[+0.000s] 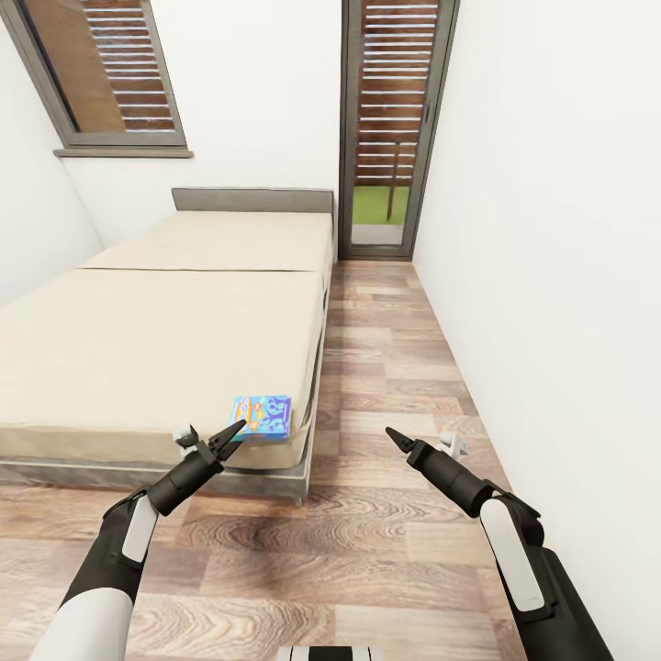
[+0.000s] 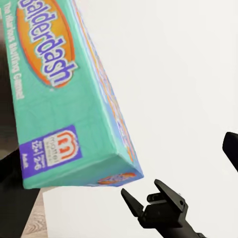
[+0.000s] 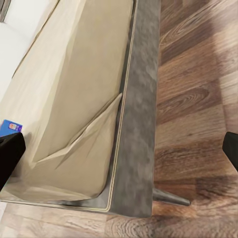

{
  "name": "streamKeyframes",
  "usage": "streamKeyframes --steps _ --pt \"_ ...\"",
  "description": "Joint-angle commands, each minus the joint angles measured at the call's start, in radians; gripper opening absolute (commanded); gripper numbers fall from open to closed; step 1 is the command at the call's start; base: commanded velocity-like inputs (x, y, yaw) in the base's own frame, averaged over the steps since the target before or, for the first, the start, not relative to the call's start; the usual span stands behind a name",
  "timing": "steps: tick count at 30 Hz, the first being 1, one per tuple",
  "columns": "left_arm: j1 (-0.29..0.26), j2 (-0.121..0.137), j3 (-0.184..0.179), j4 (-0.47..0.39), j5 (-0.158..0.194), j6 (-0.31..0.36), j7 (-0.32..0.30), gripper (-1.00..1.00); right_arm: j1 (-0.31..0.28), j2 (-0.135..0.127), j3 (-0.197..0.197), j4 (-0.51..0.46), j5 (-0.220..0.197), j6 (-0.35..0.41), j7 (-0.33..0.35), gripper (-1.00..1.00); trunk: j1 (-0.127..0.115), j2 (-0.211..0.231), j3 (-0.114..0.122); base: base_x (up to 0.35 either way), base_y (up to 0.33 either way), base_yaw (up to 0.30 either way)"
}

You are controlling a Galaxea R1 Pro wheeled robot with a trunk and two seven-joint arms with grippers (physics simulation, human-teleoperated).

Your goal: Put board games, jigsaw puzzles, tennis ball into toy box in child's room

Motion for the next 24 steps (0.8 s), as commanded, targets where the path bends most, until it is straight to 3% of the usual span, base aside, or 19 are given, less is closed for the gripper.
streamKeyframes --steps 1,24 --pt "-0.001 -0.001 0.003 0.000 -0.002 0.002 -0.001 1.00 -0.001 0.001 -0.003 0.000 -0.003 0.008 0.003 1.00 0.000 0.000 -0.001 0.006 0.000 0.000" --pt "0.000 -0.001 0.004 0.000 -0.002 0.002 -0.001 1.00 -0.001 0.001 -0.002 0.000 -0.003 0.008 0.003 1.00 0.000 0.000 -0.001 0.001 0.000 0.000"
